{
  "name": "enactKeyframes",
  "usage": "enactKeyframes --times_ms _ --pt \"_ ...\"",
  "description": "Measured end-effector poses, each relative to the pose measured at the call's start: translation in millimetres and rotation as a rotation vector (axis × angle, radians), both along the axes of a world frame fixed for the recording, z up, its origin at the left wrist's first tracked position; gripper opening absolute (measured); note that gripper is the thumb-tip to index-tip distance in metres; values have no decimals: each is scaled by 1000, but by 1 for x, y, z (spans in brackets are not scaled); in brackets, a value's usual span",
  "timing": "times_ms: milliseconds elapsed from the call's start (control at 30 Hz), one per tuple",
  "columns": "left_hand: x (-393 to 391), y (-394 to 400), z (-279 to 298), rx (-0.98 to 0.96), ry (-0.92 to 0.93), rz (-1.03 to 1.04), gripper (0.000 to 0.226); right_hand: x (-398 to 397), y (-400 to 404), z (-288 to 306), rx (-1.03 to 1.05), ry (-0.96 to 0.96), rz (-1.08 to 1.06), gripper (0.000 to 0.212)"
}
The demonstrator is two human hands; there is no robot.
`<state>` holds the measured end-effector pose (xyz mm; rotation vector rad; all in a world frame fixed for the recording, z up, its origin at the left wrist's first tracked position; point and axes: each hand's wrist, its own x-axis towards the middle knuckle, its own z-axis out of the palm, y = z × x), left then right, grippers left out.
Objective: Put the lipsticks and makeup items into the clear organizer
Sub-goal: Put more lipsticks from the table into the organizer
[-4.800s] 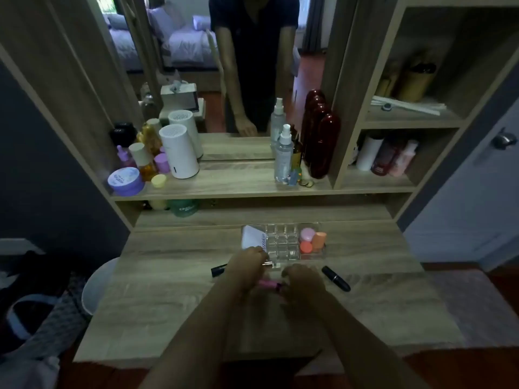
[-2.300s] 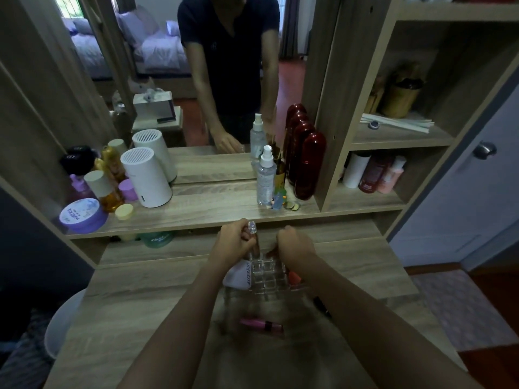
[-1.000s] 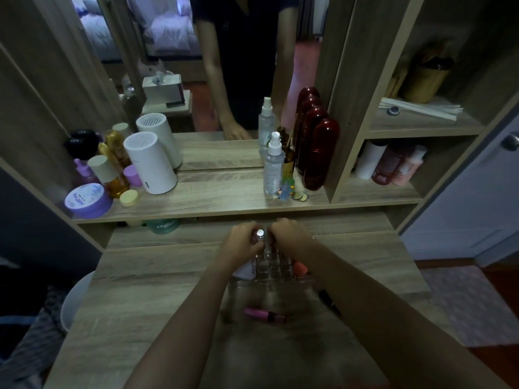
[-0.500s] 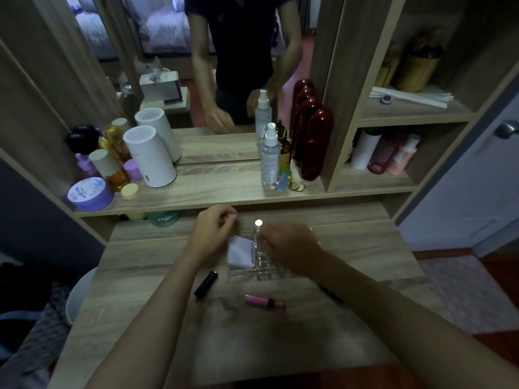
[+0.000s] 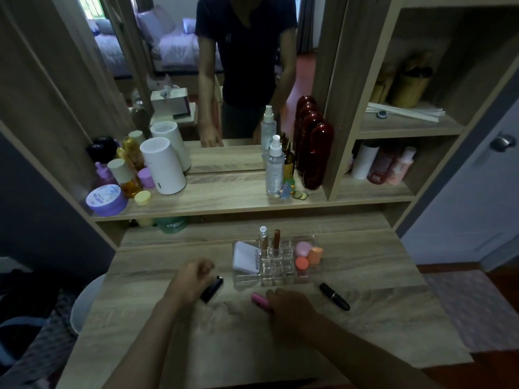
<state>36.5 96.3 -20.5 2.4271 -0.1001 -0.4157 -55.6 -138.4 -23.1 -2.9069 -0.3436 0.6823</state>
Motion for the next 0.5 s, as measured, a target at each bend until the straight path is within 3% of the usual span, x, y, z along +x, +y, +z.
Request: enactKeyframes --times_ms 100,167,233,367,500 --pt "-8 -4 -9 105 24 -17 40 -2 -7 -4 25 33 -90 41" --pt "-12 -7 -12 115 14 -25 34 -4 -11 2 76 15 -164 36" --pt "-13 -9 -14 120 -3 -58 26 -3 -18 16 191 -67 -241 40" --pt "-14 -10 -15 118 -23 -80 27 19 -49 58 334 -308 -363 20" --pt "-18 -11 -18 138 -37 -68 24 48 -74 88 158 -502 -381 18"
